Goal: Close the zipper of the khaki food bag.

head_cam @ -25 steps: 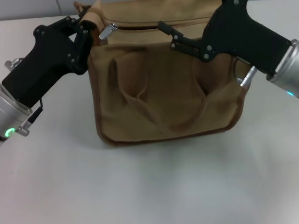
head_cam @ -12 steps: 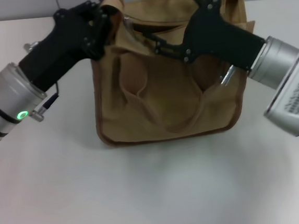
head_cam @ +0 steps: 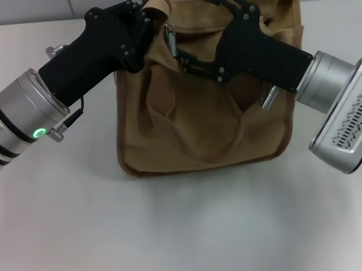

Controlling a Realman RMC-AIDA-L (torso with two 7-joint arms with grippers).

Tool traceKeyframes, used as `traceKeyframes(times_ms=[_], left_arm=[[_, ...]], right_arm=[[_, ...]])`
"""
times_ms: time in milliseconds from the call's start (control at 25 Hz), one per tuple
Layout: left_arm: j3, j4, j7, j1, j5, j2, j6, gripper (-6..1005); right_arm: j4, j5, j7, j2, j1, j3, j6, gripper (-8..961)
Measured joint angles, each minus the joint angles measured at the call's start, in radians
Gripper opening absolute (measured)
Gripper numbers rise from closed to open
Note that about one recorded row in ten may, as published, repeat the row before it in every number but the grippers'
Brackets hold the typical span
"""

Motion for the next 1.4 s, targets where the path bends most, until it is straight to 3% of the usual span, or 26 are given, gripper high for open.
traceKeyframes(times_ms=[320,760,1400], left_arm=[[-0.003,0.0,0.0,0.007,-0.012,0.0,-0.002,23],[0.001,-0.002,0.0,0.008,-0.013,0.0,0.006,24],[-0.001,-0.023,0.001,-0.009,-0.013,0.0,-0.001,23]], right_arm=[[0.01,0.002,0.115,0.0,-0.022,0.039,-0.013,830],[-0.125,0.002,0.618,0.0,-0.095,0.025,-0.086,830],[-0.027,-0.001,0.455,0.0,-0.042,0.005,-0.053,829]])
